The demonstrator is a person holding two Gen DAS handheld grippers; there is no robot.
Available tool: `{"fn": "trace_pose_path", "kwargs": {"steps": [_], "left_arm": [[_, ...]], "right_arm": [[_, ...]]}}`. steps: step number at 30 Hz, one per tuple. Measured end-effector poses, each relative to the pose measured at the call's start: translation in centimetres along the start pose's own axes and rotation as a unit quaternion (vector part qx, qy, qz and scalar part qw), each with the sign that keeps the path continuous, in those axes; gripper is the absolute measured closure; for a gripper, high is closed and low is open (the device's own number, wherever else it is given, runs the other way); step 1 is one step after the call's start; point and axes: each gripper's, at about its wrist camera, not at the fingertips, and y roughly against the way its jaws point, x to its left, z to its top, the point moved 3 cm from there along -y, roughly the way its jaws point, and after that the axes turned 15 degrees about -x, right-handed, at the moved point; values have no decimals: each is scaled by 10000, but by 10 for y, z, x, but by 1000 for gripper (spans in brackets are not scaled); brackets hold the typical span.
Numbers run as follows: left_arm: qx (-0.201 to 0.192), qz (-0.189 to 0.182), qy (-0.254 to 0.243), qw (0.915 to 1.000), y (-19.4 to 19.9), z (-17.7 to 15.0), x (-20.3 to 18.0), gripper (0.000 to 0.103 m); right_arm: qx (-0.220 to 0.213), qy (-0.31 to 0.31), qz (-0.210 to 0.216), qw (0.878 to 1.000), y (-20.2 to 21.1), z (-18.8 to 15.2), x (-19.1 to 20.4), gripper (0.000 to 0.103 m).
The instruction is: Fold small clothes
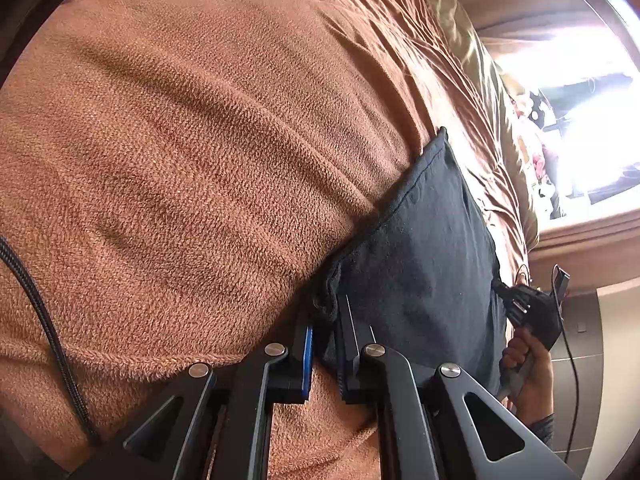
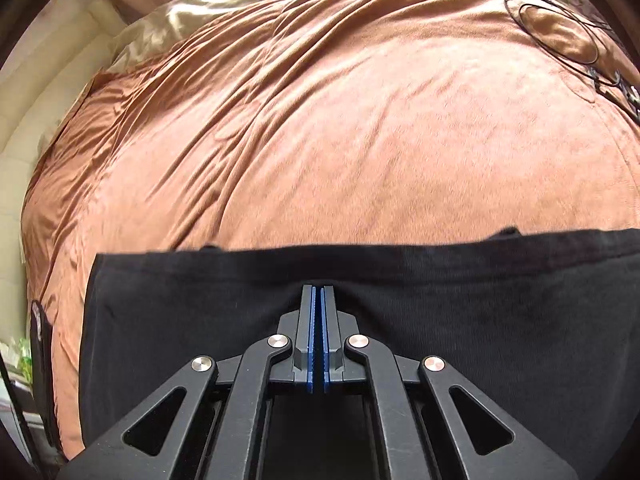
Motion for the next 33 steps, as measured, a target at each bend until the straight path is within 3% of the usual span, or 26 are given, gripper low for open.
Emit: {"fn": "trace_pose_path", "kwargs": {"steps": [3, 8, 10, 24, 27, 30, 33], "left_arm": [[58, -41, 15, 10000, -1, 1, 0, 92], [101, -299, 72, 9995, -2, 2, -4, 72], [108, -389, 55, 9992, -2, 2, -6, 69], [203, -646, -66, 9977, -3, 8, -4, 68], [191, -674, -101, 9975, -2, 7, -4, 70], [175, -632, -47, 9978, -1, 6, -1, 92], [142, -787, -62, 9968, 5, 9, -3, 96]], "right_arm": [[32, -219, 235, 9995, 10, -5, 5, 103], [34, -17, 338, 9994, 53, -15, 3, 103], [194, -120, 441, 9988, 69, -24, 0, 103], [956, 233, 780, 9921, 138, -88, -3, 103], [1059, 351, 767, 9908, 144, -108, -4, 103], [1136, 308, 775, 9900, 146, -121, -9, 103], [1254, 247, 874, 9879, 147, -137, -10, 103]]}}
